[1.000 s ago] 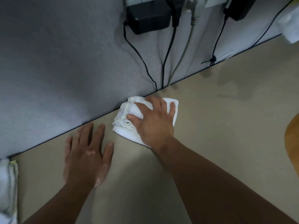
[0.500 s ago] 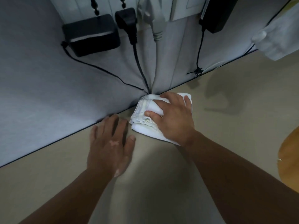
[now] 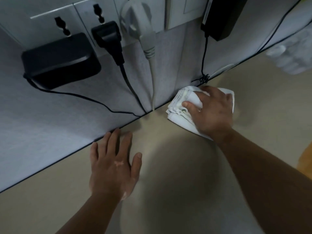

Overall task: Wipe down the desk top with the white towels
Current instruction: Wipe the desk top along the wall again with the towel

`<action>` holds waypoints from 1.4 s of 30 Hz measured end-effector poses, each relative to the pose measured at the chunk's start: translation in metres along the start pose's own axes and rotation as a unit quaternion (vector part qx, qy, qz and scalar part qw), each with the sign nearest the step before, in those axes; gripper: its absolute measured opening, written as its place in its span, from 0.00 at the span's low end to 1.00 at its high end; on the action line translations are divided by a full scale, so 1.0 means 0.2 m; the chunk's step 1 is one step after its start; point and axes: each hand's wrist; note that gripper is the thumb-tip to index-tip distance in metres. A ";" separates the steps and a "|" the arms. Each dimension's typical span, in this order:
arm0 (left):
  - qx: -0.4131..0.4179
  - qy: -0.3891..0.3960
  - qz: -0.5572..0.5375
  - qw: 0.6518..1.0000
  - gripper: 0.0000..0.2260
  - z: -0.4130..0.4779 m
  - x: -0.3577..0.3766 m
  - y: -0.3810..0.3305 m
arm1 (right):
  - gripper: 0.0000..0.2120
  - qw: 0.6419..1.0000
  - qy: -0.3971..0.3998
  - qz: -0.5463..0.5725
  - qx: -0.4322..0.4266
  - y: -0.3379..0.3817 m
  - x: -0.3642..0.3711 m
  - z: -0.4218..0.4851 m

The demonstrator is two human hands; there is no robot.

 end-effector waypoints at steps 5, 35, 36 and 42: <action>0.000 -0.002 0.001 1.000 0.29 0.00 0.00 0.00 | 0.21 0.997 -0.011 0.046 0.066 0.24 0.00 -0.21; 0.021 -0.035 -0.003 0.999 0.27 -0.01 -0.01 -0.01 | 0.24 0.992 0.018 -0.014 0.123 0.06 -0.09 -0.27; 0.023 -0.039 0.000 0.999 0.26 -0.01 0.00 -0.01 | 0.23 0.994 0.009 -0.008 0.107 0.10 -0.09 -0.36; 0.039 -0.066 0.009 0.997 0.26 -0.02 -0.01 -0.01 | 0.21 0.998 0.027 0.021 0.062 0.30 -0.16 -0.96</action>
Point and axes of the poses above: each hand's wrist, its own z-axis towards the middle knuckle, its own x-axis out of the palm, y = z × x, and after that the axes turned 5 degrees about x, right-handed
